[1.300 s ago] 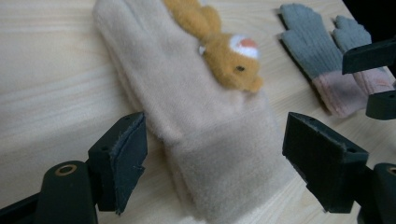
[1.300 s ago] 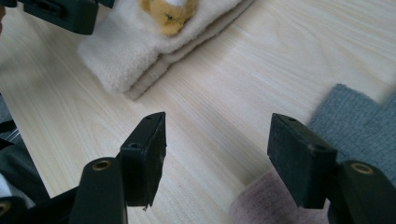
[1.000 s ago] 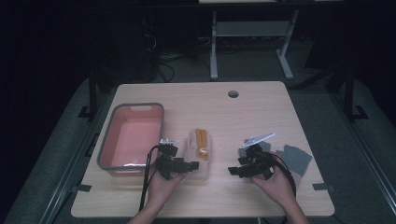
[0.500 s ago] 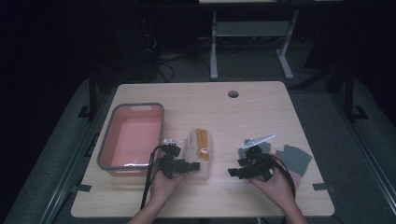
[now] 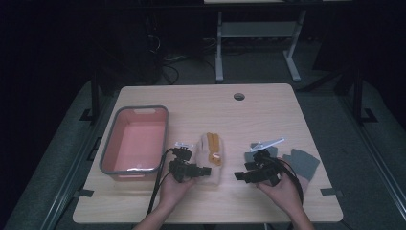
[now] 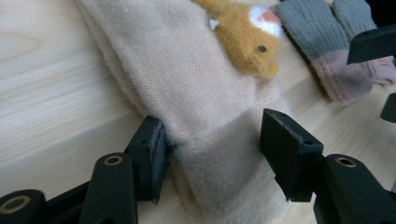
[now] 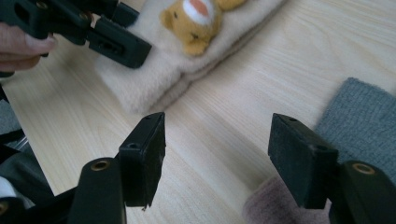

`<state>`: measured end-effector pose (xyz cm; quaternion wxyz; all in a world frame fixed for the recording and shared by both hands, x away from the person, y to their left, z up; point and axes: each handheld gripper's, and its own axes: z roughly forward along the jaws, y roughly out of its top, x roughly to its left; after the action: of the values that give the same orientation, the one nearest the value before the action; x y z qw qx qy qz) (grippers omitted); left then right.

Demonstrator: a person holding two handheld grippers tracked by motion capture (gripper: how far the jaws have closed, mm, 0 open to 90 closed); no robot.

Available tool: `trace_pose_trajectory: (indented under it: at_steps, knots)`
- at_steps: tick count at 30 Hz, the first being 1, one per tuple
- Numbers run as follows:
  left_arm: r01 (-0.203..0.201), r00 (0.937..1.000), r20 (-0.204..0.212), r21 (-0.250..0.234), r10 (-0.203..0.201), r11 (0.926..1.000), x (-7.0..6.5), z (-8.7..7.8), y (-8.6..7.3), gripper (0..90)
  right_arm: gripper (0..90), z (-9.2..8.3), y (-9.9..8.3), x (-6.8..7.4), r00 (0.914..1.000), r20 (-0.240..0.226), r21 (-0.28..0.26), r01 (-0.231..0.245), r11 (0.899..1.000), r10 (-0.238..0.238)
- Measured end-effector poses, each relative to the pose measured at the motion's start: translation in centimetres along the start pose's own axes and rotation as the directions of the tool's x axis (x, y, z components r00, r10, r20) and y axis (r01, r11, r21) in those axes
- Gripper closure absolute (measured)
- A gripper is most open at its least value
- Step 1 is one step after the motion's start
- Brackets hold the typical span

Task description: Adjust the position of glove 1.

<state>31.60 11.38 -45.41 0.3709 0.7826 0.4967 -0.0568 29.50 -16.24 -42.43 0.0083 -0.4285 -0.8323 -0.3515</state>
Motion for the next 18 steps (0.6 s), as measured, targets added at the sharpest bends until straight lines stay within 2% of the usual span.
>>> trace_pose_trajectory:
  at_steps: [7,18]
  knots:
    - [-0.015,0.9997,0.017,0.009,0.015,0.9998,-1.1,0.9,0.2,42.9,36.4,0.0,0.0,-0.4,0.9992,-0.006,-0.018,-0.039,0.999,0.039]
    - [-0.036,0.9987,0.036,0.016,0.036,0.9992,-2.1,1.7,0.3,41.4,36.4,0.8,0.3,-0.5,0.9983,-0.012,-0.010,-0.058,0.998,0.058]
